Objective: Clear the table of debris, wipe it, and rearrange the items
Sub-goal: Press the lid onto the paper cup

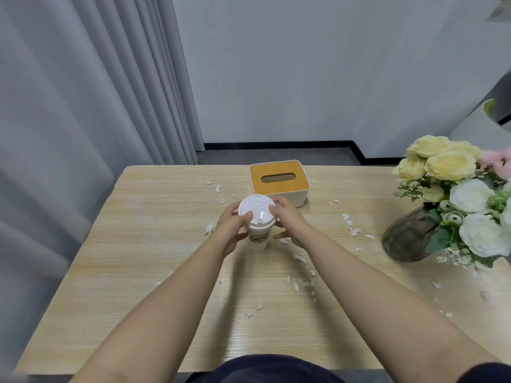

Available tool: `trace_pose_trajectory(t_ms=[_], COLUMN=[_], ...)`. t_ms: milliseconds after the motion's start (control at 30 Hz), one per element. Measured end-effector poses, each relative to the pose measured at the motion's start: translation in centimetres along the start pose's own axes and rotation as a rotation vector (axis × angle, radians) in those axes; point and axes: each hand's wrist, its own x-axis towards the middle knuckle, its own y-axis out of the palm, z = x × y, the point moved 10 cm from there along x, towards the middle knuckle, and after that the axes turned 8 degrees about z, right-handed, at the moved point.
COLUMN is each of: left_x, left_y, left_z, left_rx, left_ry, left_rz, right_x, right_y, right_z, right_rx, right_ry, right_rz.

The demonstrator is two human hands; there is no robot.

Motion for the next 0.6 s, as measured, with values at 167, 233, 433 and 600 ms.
trace_pose_trajectory(t_ms=[167, 233, 433, 600], left_x=[-0.1, 0.0, 0.3, 0.8], left_y=[0.2, 0.1, 0.0, -0.6], left_z=[-0.2, -0.2, -0.1, -0.2], left_rx=[-0.069, -0.093, -0.118, -0.085], left_ry=[-0.098, -0.129, -0.155, -0.162], left_rz=[-0.032, -0.082, -0.188, -0.231], right_x=[1.0, 1.0, 1.5, 1.6], right_y=[0.8, 1.2, 1.1, 0.9], right_z=[0.1, -0.5, -1.3, -1.1], right_rx=[0.054, 0.097, 0.232, 0.211], right_ry=[0.131, 0.204, 0.266, 0.292], right_rz=[-0.038, -0.047, -0.071, -0.104])
